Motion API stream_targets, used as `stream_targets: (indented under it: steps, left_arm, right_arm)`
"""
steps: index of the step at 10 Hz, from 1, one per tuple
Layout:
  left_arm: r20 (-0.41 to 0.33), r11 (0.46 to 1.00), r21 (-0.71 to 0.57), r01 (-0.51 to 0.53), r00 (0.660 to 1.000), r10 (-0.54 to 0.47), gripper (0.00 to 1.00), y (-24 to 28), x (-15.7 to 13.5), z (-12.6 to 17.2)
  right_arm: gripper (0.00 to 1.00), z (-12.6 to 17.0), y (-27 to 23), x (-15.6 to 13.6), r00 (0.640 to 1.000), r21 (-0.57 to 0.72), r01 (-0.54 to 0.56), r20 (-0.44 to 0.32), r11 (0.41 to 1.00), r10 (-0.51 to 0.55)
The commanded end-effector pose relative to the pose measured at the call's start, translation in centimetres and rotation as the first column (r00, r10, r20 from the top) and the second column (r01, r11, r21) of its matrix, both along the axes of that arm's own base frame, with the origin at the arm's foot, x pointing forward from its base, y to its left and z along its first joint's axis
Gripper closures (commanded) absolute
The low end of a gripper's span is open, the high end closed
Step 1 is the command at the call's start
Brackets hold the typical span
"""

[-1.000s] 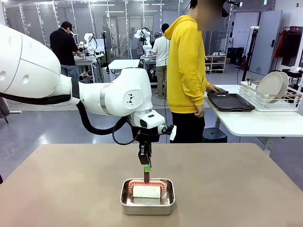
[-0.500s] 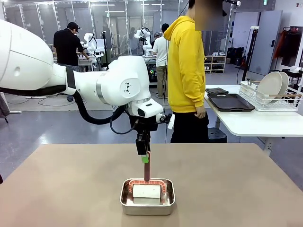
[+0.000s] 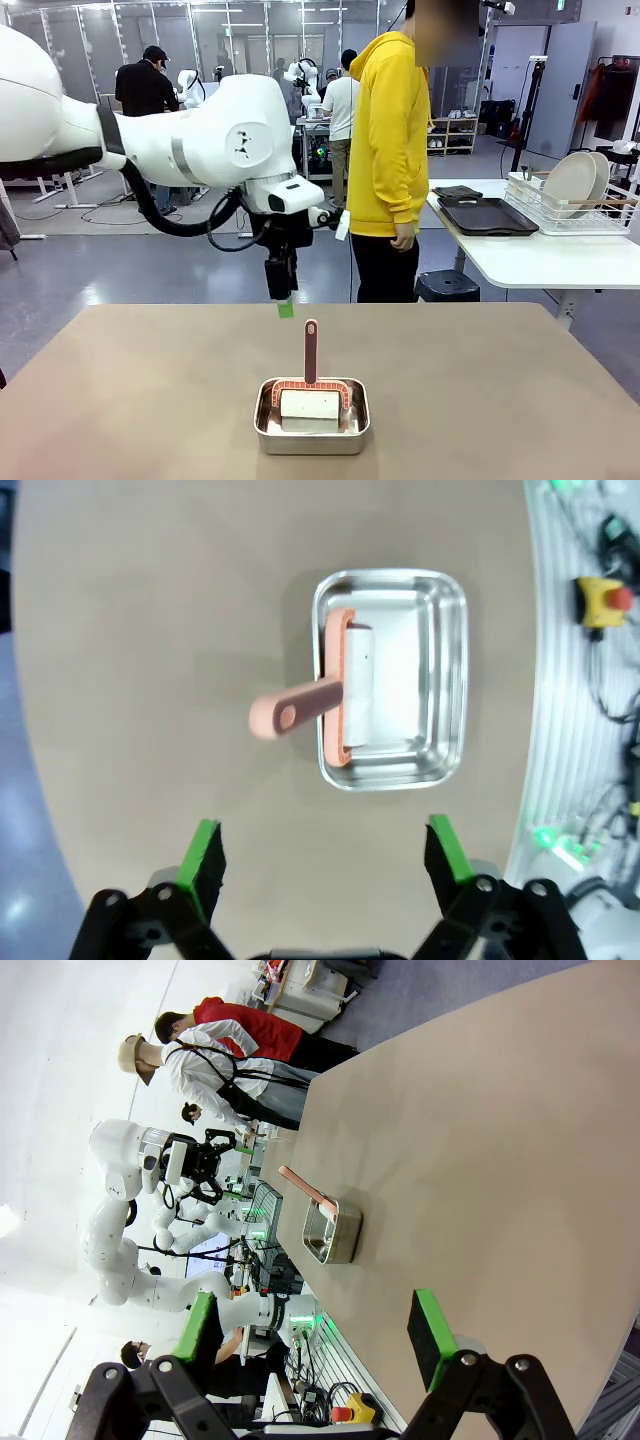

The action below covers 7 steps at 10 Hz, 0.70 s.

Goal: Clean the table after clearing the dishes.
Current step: Place the Lint Roller back on top of the Airtight Container.

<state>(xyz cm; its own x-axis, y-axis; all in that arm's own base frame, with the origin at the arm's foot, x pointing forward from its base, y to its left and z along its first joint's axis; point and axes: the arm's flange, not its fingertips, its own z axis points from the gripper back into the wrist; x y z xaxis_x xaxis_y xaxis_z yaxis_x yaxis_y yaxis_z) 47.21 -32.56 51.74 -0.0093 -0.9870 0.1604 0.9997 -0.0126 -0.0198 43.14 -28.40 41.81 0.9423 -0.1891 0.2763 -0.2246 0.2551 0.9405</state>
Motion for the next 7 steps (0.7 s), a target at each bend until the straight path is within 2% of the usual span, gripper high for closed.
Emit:
stream_targets:
  steps: [1, 3, 5, 6, 7]
  left_arm:
    - [-0.041, 0.988, -0.065, -0.141, 0.990, 0.138, 0.00, 3.6, -1.7, -0.5]
    - [-0.110, 0.932, -0.169, -0.320, 0.946, 0.305, 0.00, 9.7, -2.8, -0.8]
    - [-0.209, 0.878, -0.283, -0.386, 0.918, 0.336, 0.00, 15.8, -4.6, -0.9]
    - [-0.265, 0.840, -0.364, -0.402, 0.910, 0.320, 0.00, 19.3, -5.9, -0.9]
    - [-0.329, 0.780, -0.455, -0.429, 0.895, 0.301, 0.00, 22.7, -7.0, -1.2]
  right_arm:
    - [0.05, 0.3, 0.6, -0.3, 1.000, 0.005, 0.009, -0.003, 1.000, -0.009]
    - [0.05, 0.3, 0.6, -0.3, 1.000, 0.005, 0.009, -0.003, 1.000, -0.009]
    - [0.05, 0.3, 0.6, -0.3, 1.000, 0.005, 0.009, -0.003, 1.000, -0.009]
    - [0.05, 0.3, 0.6, -0.3, 1.000, 0.005, 0.009, -0.003, 1.000, -0.009]
    - [0.05, 0.3, 0.6, -0.3, 1.000, 0.005, 0.009, -0.003, 1.000, -0.009]
